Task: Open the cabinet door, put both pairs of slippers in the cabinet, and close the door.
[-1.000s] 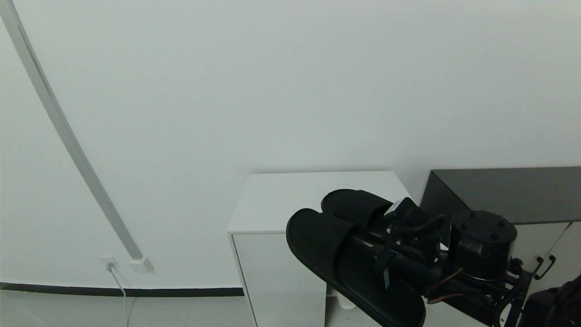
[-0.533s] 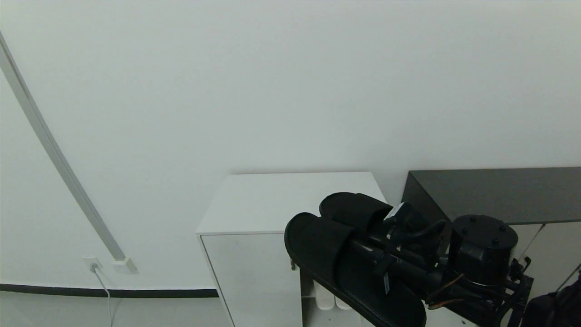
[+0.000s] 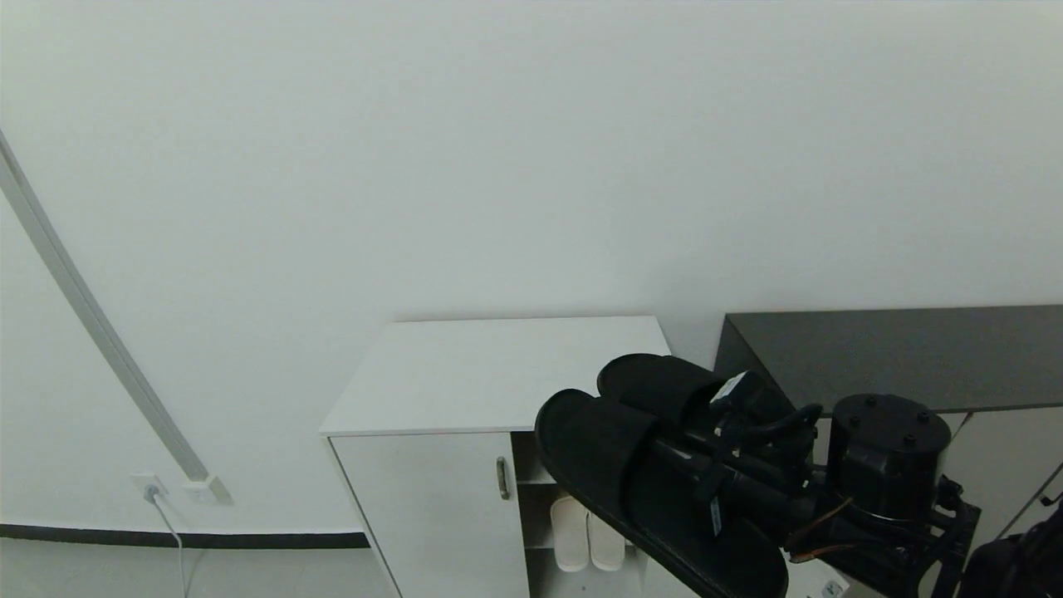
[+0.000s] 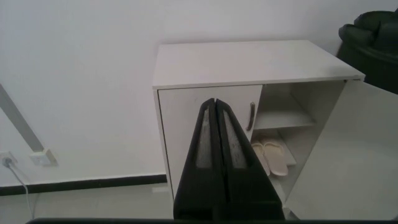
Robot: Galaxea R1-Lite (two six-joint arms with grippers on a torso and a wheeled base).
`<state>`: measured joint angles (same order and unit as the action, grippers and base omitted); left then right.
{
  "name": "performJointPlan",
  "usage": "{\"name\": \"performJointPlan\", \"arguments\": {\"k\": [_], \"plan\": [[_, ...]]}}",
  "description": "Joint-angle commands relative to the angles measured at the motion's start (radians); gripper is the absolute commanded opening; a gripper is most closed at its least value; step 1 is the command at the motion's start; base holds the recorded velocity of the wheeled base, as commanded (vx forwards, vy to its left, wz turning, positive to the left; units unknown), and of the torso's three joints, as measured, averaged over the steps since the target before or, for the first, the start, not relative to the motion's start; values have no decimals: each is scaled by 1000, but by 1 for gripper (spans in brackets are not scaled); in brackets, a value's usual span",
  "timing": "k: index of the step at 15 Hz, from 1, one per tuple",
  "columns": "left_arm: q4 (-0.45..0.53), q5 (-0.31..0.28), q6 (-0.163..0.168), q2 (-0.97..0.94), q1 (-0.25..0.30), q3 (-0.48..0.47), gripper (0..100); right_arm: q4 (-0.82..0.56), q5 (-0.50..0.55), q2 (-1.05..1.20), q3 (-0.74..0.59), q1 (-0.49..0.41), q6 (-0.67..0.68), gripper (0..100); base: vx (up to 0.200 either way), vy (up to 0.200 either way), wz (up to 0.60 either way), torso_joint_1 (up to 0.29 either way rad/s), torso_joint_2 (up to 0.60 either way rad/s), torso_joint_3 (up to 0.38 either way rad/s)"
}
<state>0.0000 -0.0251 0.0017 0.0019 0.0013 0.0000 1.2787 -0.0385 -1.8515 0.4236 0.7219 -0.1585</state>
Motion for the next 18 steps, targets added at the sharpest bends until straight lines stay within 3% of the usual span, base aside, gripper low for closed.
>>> {"name": "performJointPlan", "arguments": {"k": [1,13,18], "plan": [[0,1,0,1,0,0,0,1,-3,-3,-2,4,-3,0,0,0,0,0,0,0],[0,1,-2,0,0,0,0,68,-8,-31,-28,11,-32,0,0,0,0,0,0,0],[0,1,-2,0,0,0,0,114,-8,-54,-34,13,-36,0,0,0,0,-134,301,164]]}}
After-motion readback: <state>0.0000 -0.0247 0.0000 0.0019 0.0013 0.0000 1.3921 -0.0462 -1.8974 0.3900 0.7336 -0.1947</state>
